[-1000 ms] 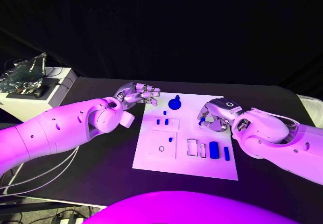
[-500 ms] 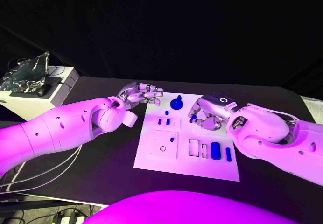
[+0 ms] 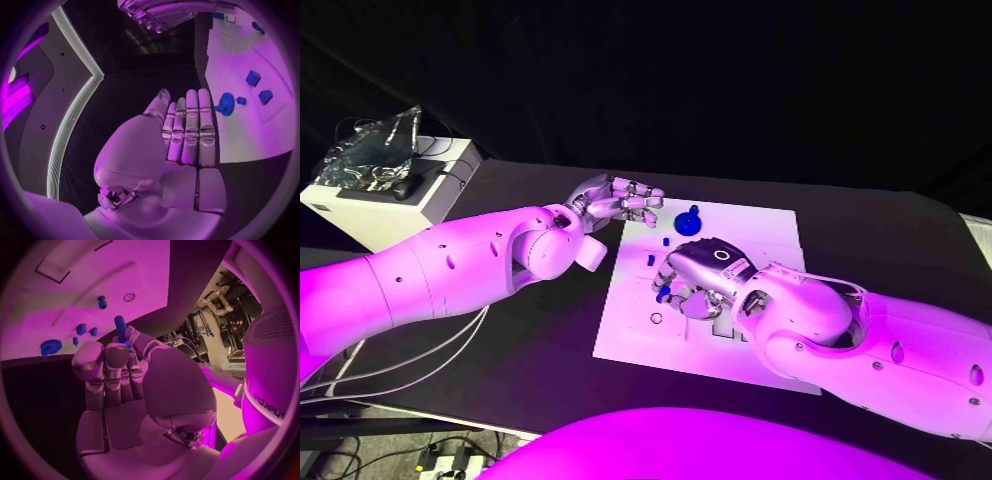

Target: Assemble the parts on the task board

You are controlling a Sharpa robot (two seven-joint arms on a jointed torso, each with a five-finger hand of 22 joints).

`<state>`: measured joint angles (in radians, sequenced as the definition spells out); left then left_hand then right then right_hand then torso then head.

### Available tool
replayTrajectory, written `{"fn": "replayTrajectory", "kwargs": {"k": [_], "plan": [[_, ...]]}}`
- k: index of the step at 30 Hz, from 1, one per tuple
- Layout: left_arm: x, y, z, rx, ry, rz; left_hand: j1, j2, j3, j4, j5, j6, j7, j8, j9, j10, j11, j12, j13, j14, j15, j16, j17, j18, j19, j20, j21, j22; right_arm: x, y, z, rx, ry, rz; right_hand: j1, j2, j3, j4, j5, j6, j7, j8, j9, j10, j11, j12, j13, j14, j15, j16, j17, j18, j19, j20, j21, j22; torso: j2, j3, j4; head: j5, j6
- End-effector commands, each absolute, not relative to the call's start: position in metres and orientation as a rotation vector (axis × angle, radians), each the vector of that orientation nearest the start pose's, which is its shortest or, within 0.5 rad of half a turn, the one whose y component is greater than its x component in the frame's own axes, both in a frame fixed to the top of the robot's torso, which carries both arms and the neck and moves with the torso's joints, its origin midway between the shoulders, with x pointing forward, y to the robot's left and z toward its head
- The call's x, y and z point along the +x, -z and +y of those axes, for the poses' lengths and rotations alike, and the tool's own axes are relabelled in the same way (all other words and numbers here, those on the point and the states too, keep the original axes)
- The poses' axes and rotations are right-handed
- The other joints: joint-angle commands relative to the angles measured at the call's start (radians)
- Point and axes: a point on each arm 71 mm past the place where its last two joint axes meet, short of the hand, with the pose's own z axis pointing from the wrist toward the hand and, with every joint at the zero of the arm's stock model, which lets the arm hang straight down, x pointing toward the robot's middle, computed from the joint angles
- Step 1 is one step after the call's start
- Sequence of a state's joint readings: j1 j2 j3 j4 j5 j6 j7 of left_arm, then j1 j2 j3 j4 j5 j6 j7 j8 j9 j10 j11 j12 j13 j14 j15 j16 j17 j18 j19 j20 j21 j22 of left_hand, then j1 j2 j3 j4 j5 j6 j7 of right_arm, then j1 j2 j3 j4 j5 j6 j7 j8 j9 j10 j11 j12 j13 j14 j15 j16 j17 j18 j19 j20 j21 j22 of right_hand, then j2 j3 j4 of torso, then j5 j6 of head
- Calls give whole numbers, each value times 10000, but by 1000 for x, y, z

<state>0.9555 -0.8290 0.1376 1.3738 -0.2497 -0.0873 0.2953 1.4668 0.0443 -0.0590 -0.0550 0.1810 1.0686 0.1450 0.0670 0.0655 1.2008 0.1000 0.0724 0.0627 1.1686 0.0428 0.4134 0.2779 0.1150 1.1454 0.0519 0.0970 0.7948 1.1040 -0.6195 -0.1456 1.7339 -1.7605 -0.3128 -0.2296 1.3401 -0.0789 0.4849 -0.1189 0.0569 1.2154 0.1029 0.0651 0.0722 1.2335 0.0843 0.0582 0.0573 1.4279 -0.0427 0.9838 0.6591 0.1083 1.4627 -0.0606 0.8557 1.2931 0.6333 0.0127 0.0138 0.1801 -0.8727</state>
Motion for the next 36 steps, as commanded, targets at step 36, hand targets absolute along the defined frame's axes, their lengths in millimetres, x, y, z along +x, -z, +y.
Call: {"fn": "replayTrajectory", "kwargs": {"k": [36], "plan": [[482,249,230,-10273,15497,16440,63,11,55,14,49,-33,-9,-3,6,-14,-20,-26,6,-5,47,-28,25,-118,6,16,-28,60,368,257,-33,-6006,-8838,16806,396,341,43,-80,46,11,68,-2,4,707,-409,35,47,4,-41,-6,25,245,645,-15,-99,52,2,9,-13,263,1]]}}
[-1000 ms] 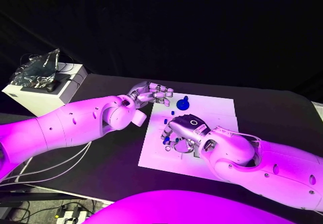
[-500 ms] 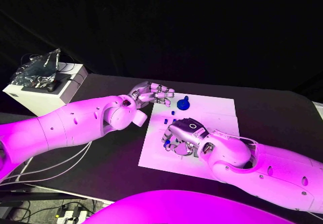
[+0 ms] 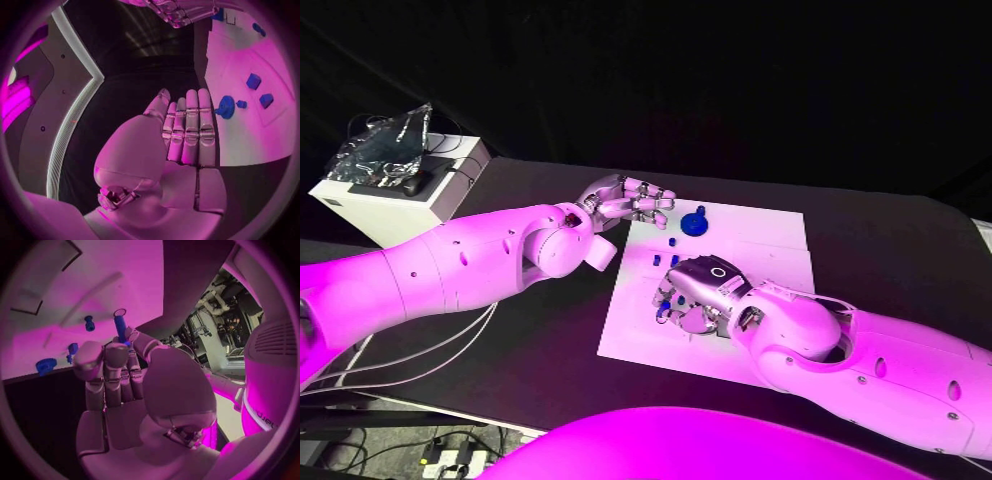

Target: Assemble the parts on the task board

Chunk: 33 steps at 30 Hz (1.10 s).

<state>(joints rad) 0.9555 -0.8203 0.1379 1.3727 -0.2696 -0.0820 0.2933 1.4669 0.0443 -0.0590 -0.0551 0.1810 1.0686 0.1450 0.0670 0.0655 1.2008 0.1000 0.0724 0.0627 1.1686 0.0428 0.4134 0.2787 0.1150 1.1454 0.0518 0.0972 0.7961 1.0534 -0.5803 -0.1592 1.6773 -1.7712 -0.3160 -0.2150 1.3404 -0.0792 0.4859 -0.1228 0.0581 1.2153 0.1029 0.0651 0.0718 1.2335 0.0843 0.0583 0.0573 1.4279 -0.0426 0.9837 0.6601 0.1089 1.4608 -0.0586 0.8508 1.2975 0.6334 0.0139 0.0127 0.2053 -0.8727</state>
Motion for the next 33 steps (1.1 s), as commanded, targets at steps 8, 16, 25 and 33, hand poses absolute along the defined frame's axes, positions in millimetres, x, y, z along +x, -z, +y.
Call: {"fn": "replayTrajectory", "kwargs": {"k": [8,16,25,33], "plan": [[482,249,230,-10271,15493,16459,63,11,55,15,50,-34,-9,-3,6,-14,-20,-26,6,-5,47,-28,17,-118,6,16,-29,48,368,259,-35,-6003,-8756,16884,385,356,27,-63,32,13,73,-4,8,711,-408,33,46,6,-40,0,24,247,666,-29,-40,34,-3,-3,0,31,1],[482,249,231,-10279,15476,16468,63,11,55,15,50,-34,-9,-3,6,-14,-20,-26,6,-5,47,-28,17,-118,6,16,-29,48,368,260,-34,-6044,-8764,16939,385,356,27,-63,32,13,73,-4,8,711,-408,33,46,6,-40,0,24,247,666,-29,-40,34,2,-3,5,22,1],[482,249,231,-10291,15466,16513,48,6,51,19,50,-28,-3,-9,3,-21,-15,-29,6,-11,50,-32,15,-120,-9,16,-24,78,366,261,-33,-6029,-8797,16952,384,360,26,-69,31,13,75,-4,8,712,-408,34,46,6,-39,1,26,249,666,-28,-45,41,-1,5,1,32,1],[482,249,231,-10297,15451,16518,48,6,51,19,50,-28,-3,-9,3,-21,-15,-29,6,-11,50,-32,15,-120,-9,16,-24,78,364,262,-32,-6028,-8832,16976,379,368,23,-89,28,14,79,-2,8,715,-407,35,47,4,-38,3,32,254,666,-24,-57,60,-4,1,-2,28,1]]}}
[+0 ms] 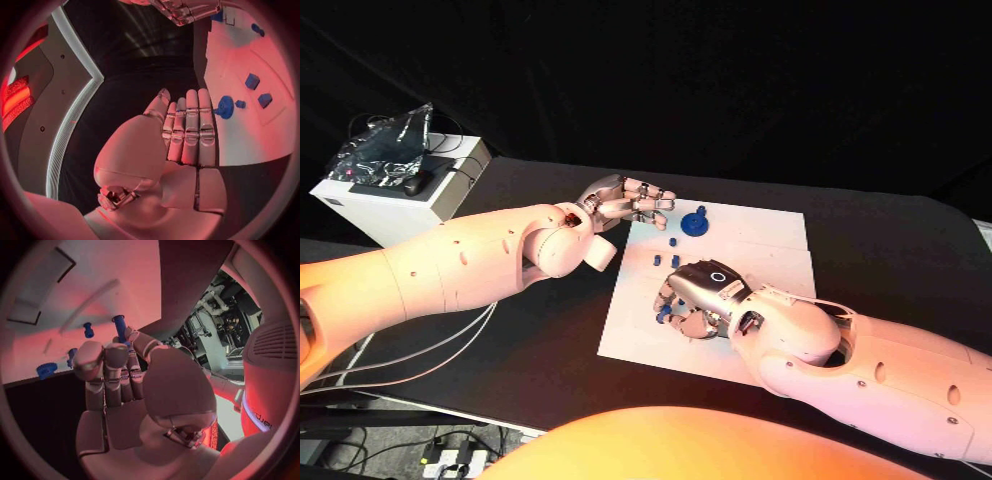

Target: Assemble the parts on the task board

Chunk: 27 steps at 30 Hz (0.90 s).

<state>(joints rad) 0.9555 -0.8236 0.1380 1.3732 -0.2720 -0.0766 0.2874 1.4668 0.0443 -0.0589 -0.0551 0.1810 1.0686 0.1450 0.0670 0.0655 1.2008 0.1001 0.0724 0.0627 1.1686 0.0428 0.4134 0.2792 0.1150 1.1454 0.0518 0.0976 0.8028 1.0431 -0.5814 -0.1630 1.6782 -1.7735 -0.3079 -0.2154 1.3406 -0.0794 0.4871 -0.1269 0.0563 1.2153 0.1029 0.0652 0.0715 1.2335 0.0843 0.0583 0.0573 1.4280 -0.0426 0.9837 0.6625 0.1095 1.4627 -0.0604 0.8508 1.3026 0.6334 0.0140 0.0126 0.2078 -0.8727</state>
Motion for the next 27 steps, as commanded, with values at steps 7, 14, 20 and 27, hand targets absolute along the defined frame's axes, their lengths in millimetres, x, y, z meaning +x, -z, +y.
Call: {"fn": "replayTrajectory", "kwargs": {"k": [7,14,20,27], "plan": [[482,249,232,-10297,15450,16522,49,6,51,19,50,-28,-3,-9,3,-21,-15,-29,6,-11,50,-32,10,-120,-9,16,-28,11,364,263,-32,-6064,-8796,17046,375,374,14,-59,48,11,81,-4,11,711,-405,34,46,2,-37,3,10,254,648,-3,-65,17,-4,-5,2,5,1],[481,249,233,-10302,15426,16517,49,6,51,19,50,-28,-3,-9,3,-21,-15,-29,6,-11,50,-32,10,-120,-9,16,-28,11,365,267,-31,-6144,-8606,17187,368,379,15,-66,52,3,85,-5,10,699,-400,32,46,-2,-34,-1,10,260,647,1,-86,21,1,-4,4,5,1],[481,249,233,-10302,15422,16516,49,6,51,19,50,-28,-3,-9,3,-21,-15,-29,6,-11,50,-32,10,-120,-9,16,-28,11,368,271,-31,-6245,-8337,17328,358,374,10,-70,71,-18,92,-9,6,676,-393,31,45,-7,-30,-17,0,270,641,6,-157,0,-1,-4,6,19,1],[481,249,233,-10308,15408,16517,49,6,51,19,50,-28,-3,-9,3,-21,-15,-29,6,-11,50,-32,10,-120,-9,16,-28,11,368,275,-28,-6221,-8449,17328,199,120,-295,-28,1037,-462,179,-46,-56,506,-330,35,44,8,10,-36,-30,279,643,29,-251,-23,-2,-2,3,16,1]]}}
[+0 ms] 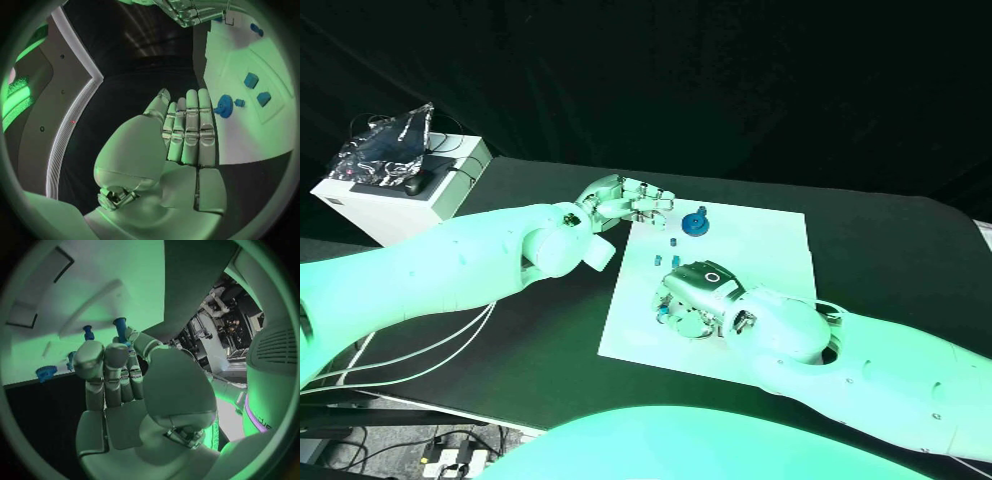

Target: Assemble the parts on the task board

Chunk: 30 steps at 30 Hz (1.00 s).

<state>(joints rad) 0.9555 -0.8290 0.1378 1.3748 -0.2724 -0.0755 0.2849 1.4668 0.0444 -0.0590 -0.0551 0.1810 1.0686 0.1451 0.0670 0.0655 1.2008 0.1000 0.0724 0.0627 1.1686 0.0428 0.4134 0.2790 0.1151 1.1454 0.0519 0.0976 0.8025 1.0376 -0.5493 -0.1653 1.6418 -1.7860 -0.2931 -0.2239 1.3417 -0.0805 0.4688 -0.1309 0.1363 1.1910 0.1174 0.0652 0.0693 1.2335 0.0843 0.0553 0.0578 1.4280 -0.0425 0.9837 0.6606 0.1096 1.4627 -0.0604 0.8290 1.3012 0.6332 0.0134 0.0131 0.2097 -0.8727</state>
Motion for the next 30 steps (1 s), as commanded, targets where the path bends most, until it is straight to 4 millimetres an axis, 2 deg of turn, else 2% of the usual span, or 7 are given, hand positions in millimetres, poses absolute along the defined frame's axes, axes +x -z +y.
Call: {"fn": "replayTrajectory", "kwargs": {"k": [1,5,10,13,19,25,30], "plan": [[481,249,233,-10308,15408,16518,49,6,51,19,50,-28,-4,-9,3,-21,-15,-29,6,-11,50,-32,12,-121,-9,16,-28,14,368,275,-27,-6190,-8520,17308,171,102,-213,39,288,-359,34,-31,-30,460,-325,61,37,10,20,-32,-13,276,645,36,-27,-5,1,3,-5,0,1],[481,249,233,-10307,15418,16530,43,3,46,33,48,-30,-5,-8,4,-25,-14,-29,6,-11,53,-43,7,-118,-11,23,-46,26,367,274,-26,-6035,-8870,17175,-7,-186,-714,219,572,-761,5,-32,-30,-29,-209,56,24,11,104,-1,-27,276,650,92,-76,-29,-3,4,-4,2,1],[481,249,233,-10302,15459,16557,43,3,46,33,48,-30,-5,-8,4,-25,-14,-29,6,-11,53,-43,7,-118,-11,23,-46,26,364,272,-26,-5886,-9194,16978,71,-532,-1384,372,264,-1135,-116,-28,-23,-544,-82,77,22,-11,186,5,-83,324,639,166,-255,-125,-3,4,-5,0,1],[481,249,233,-10302,15464,16562,43,3,46,33,48,-30,-5,-8,4,-25,-14,-29,6,-11,53,-43,7,-118,-11,23,-46,26,364,271,-28,-5819,-9272,16924,112,-684,-1992,470,339,-1256,-191,-33,-28,-866,4,84,26,-26,243,-20,-136,399,628,213,-538,-268,2,5,-4,11,1],[481,249,233,-10309,15449,16561,43,3,46,33,48,-30,-5,-8,4,-25,-14,-29,6,-11,53,-43,7,-118,-11,23,-46,26,363,269,-33,-5573,-9331,16725,520,-470,-3129,693,374,-1365,-203,-29,-28,-1197,75,139,24,-36,287,-61,-240,510,620,277,-925,-571,-2,8,-10,10,1],[481,249,233,-10313,15447,16567,43,3,46,33,48,-30,-5,-8,4,-25,-14,-29,6,-11,53,-43,7,-118,-11,23,-46,26,363,264,-38,-5041,-9540,16221,571,-513,-3302,818,419,-1373,-214,-32,-28,-1353,109,139,27,-36,310,-65,-281,503,615,285,-929,-655,0,12,-16,-23,1],[481,249,233,-10316,15443,16571,43,3,46,33,48,-30,-5,-8,4,-25,-14,-29,6,-11,53,-43,7,-118,-11,23,-46,26,364,260,-47,-4638,-9523,15976,667,-693,-3411,1154,427,-1435,-197,-32,-27,-1724,185,179,23,-36,354,-100,-384,575,601,326,-1178,-890,-7,8,-11,-70,1]]}}
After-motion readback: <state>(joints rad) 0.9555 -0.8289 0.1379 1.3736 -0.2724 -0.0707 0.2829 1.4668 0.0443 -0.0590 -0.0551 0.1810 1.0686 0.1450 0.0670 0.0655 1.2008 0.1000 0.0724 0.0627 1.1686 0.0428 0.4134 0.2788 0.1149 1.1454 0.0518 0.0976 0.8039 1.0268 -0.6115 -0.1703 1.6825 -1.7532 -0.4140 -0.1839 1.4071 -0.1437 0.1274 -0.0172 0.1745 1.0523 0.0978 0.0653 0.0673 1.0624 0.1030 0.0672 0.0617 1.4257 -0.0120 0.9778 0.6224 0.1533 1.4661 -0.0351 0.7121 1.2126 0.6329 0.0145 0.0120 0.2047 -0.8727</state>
